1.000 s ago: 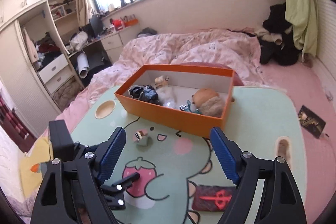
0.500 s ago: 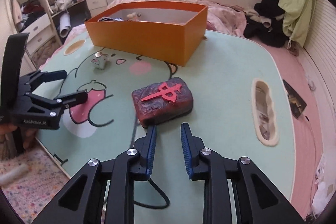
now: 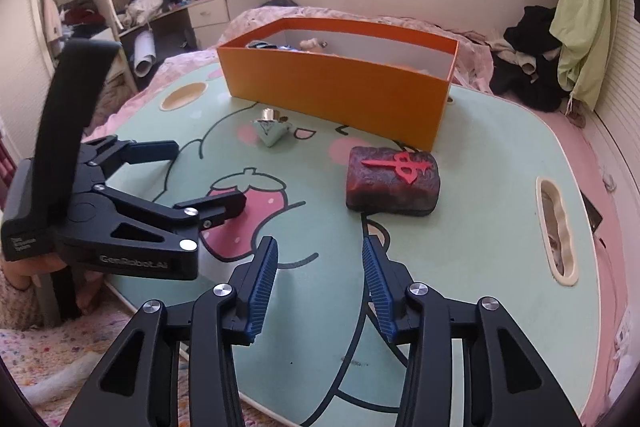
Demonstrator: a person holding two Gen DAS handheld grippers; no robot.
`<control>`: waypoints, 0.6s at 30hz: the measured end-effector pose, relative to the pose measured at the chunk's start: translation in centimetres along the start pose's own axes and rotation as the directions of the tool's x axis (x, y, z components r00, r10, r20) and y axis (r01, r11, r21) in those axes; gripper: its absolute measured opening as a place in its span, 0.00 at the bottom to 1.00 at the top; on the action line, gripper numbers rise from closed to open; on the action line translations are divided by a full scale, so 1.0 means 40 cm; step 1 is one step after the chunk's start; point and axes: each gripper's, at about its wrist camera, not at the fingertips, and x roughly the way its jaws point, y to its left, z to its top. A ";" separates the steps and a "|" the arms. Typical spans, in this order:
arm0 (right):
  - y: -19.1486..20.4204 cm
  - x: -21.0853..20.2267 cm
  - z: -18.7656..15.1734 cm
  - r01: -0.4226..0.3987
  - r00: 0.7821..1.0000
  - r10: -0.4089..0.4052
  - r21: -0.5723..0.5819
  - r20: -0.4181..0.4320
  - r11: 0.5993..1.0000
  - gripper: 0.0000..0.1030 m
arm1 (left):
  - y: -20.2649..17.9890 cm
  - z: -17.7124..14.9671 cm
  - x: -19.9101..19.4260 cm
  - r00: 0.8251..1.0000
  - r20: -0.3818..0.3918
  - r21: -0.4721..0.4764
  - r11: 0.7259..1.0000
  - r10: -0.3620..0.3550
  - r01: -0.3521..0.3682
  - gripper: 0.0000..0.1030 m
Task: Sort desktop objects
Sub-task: 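Reach into the box and grasp the black drawstring pouch with the left gripper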
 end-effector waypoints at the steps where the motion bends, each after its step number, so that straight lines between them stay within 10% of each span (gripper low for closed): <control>1: 0.000 0.015 -0.004 0.023 1.000 -0.023 0.011 -0.012 1.000 0.45 | -0.001 0.000 0.000 1.000 0.000 0.000 1.000 0.001 -0.001 1.00; 7: 0.005 0.033 -0.008 0.108 0.994 -0.107 0.033 -0.020 0.994 0.99 | -0.004 0.005 0.003 1.000 0.000 0.000 1.000 0.006 -0.006 1.00; 18: -0.037 0.037 -0.002 0.163 0.987 -0.162 0.105 -0.018 0.981 1.00 | -0.003 0.004 0.004 1.000 -0.001 0.000 1.000 0.010 -0.010 1.00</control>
